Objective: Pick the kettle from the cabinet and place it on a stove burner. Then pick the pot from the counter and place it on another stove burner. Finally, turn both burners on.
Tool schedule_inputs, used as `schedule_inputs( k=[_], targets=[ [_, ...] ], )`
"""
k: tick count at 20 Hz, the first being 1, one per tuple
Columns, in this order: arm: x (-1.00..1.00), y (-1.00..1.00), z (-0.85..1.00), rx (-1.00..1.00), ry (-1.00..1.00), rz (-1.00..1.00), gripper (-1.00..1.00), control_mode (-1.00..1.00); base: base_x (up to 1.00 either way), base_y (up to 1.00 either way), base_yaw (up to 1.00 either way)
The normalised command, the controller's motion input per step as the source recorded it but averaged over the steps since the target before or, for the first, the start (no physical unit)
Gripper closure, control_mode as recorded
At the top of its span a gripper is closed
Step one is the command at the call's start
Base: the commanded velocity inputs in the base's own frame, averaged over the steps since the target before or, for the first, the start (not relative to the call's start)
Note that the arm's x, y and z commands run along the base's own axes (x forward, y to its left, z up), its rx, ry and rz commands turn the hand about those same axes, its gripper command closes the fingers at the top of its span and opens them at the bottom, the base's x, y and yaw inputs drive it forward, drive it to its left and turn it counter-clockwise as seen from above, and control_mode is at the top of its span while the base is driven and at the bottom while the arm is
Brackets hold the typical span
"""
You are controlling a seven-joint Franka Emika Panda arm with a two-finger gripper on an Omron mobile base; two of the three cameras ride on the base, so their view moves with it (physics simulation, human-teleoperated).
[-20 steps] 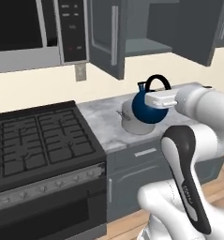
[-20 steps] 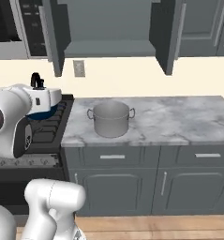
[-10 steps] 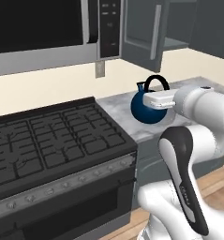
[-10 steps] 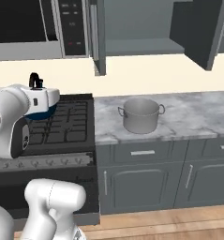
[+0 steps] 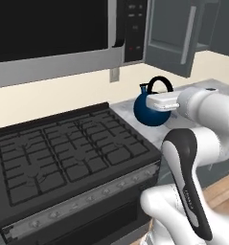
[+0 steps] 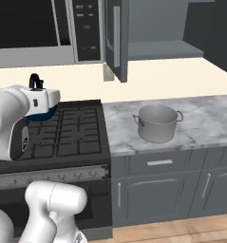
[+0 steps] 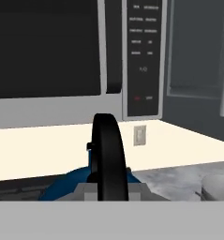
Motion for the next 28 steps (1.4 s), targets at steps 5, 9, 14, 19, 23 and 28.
schedule_inputs(
  k=[5,9,14,19,23,28],
  targets=[
    [0.0,0.0,0.0,0.0,0.0,0.0,1.0,1.0,0.41,0.4,-0.05],
    [0.0,0.0,0.0,0.0,0.0,0.0,1.0,1.0,0.4,0.36,-0.04],
    [0.0,0.0,0.0,0.0,0.0,0.0,1.0,1.0,0.33,0.31,-0.03],
    [0.08,0.0,-0.02,0.0,0.0,0.0,1.0,-1.0,0.02,0.02,0.0],
    [0.28,0.0,-0.17,0.0,0.0,0.0,1.0,-1.0,0.0,0.0,0.0],
    [0.32,0.0,-0.25,0.0,0.0,0.01,1.0,-1.0,0.0,0.0,0.0]
  ],
)
